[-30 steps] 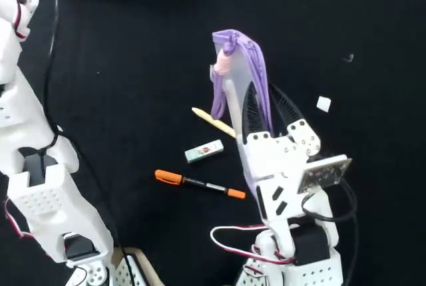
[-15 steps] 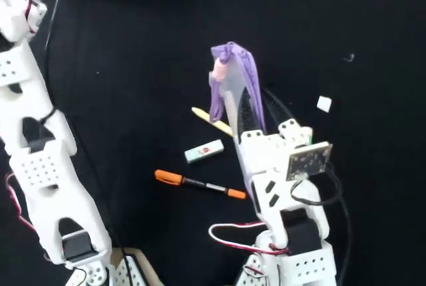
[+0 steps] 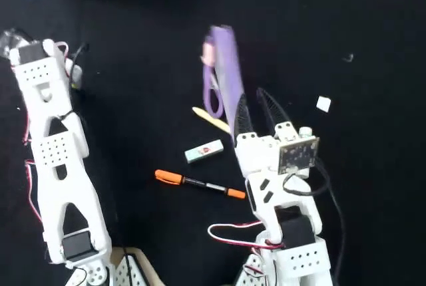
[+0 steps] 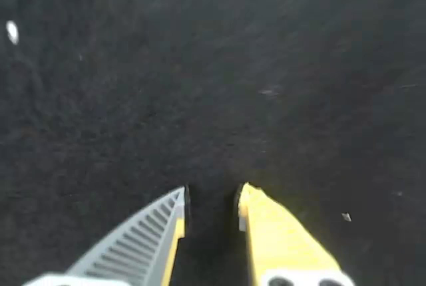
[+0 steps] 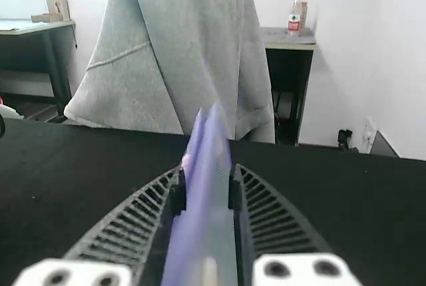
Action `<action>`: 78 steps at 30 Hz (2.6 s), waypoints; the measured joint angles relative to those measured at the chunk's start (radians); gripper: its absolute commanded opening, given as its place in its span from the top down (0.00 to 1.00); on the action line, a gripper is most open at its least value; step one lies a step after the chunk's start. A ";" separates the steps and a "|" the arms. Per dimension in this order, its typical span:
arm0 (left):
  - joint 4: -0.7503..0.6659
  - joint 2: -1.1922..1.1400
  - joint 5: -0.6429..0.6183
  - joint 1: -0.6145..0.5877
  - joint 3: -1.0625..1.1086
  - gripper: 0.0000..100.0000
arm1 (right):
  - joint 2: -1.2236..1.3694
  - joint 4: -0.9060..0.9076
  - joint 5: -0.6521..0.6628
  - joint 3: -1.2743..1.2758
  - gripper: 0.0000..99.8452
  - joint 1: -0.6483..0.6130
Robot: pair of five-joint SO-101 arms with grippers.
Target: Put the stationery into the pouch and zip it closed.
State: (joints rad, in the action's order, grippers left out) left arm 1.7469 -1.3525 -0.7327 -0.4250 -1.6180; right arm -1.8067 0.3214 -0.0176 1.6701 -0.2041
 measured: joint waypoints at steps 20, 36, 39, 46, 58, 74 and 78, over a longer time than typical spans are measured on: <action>-0.003 -0.104 -0.002 0.002 -0.048 0.85 | 0.000 0.212 0.000 0.017 0.89 0.054; -0.287 -0.336 0.003 0.005 -0.063 0.86 | 0.000 0.600 0.000 0.017 0.89 0.054; -0.385 -0.344 0.003 0.005 -0.052 0.86 | 0.000 0.667 0.000 0.017 0.89 0.054; -0.560 -0.365 0.006 0.005 0.035 0.86 | 0.000 0.793 0.002 0.017 0.89 0.054; -0.563 -0.364 0.003 0.005 0.057 0.86 | 0.000 0.825 0.002 0.017 0.89 0.054; -0.075 -0.052 -0.006 -0.009 -0.034 0.85 | 0.000 0.825 0.002 0.017 0.89 0.054; -0.002 0.044 0.103 -0.032 -0.017 0.85 | 0.000 0.825 0.002 0.017 0.89 0.054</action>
State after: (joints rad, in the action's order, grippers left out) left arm 1.7453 -1.3080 -0.6299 -0.4572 -1.6349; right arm -1.8067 1.1469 -0.0161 1.6870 -0.1504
